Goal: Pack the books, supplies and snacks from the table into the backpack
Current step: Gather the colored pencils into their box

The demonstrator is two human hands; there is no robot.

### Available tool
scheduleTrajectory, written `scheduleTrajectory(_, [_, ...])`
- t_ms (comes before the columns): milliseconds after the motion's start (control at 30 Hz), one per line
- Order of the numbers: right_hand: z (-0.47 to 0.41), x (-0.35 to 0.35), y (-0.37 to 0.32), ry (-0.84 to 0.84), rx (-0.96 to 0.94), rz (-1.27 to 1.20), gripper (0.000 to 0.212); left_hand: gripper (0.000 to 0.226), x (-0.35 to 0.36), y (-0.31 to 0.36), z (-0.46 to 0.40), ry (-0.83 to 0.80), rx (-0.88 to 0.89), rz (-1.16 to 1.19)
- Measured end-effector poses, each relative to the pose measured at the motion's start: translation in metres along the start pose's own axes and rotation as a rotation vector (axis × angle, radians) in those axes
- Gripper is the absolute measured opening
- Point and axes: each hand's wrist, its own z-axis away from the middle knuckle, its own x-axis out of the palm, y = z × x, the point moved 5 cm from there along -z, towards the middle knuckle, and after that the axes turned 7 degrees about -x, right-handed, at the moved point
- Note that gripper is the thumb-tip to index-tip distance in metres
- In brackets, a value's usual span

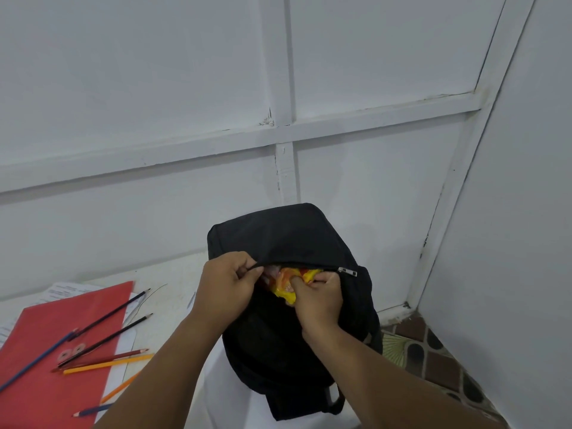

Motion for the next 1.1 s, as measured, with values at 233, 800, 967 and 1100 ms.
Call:
scheduleTrajectory(233, [0.001,0.035,0.017,-0.230,0.164,-0.246,0.014,0.027,0.012,-0.003,0.005,-0.063,0.052,-0.095])
scheduleTrajectory(800, [0.006,-0.034,-0.021,-0.410,-0.101,0.185,0.017,0.026,0.029,-0.016,0.014,-0.090,0.099,-0.232])
scheduleTrajectory(967, [0.015,-0.044,-0.035,-0.347,-0.265,0.225,0.020,0.032,0.009,-0.009,0.031,-0.064,0.111,-0.051])
scheduleTrajectory(1100, [0.026,-0.037,-0.037,-0.343,-0.353,0.268,0.018,0.022,0.000,-0.017,0.041,0.017,0.017,-0.018])
